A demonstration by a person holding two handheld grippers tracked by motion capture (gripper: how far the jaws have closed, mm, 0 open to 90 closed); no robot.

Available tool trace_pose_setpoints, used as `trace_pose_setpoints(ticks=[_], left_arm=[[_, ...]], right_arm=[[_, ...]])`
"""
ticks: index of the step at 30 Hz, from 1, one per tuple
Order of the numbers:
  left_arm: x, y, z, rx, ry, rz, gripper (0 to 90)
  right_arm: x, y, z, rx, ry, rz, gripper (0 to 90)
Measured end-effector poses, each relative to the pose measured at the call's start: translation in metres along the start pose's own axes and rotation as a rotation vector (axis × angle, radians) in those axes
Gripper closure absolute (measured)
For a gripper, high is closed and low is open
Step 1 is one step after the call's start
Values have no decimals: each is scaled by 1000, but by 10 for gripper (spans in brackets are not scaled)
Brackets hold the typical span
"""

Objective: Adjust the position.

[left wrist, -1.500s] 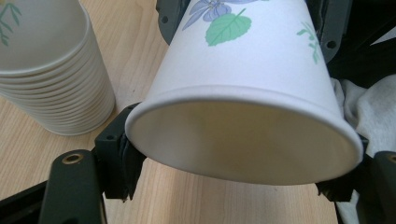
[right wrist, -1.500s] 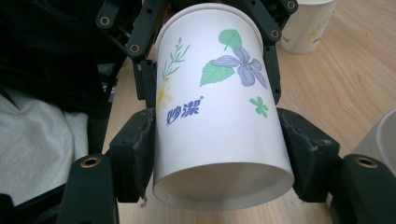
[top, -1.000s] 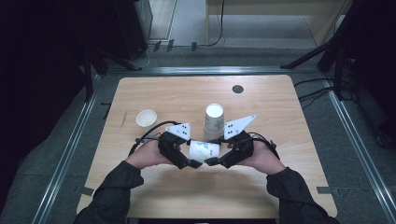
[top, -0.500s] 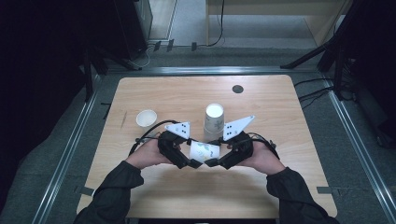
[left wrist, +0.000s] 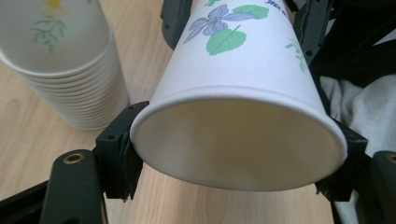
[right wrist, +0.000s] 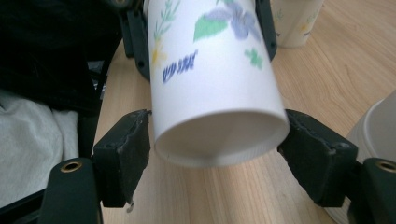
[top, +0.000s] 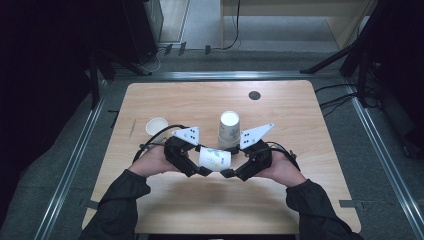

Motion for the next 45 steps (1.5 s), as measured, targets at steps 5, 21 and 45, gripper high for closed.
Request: trace_pose_setpoints(ticks=[5,21,45], left_arm=[[6,6,0,48,-43,-75,242],[16,-11,5,65,-125,-270,242],[20,-28,13,23,-128,-288,177]], right_arm=[[-3,-2,0,-6,1,-18,262],[-11,-6,1,-40,-11,-31,264],[-13,-20,-1,-19,4,-86,338]])
Point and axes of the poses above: each handheld gripper's, and its own axes: y roughly backward along the jaws, x roughly out of its top, z roughly to its right, the point moved 3 cm from there along -y, roughly forward along the jaws, and after that the axes turned 11 degrees about x, right-handed, at the moved point
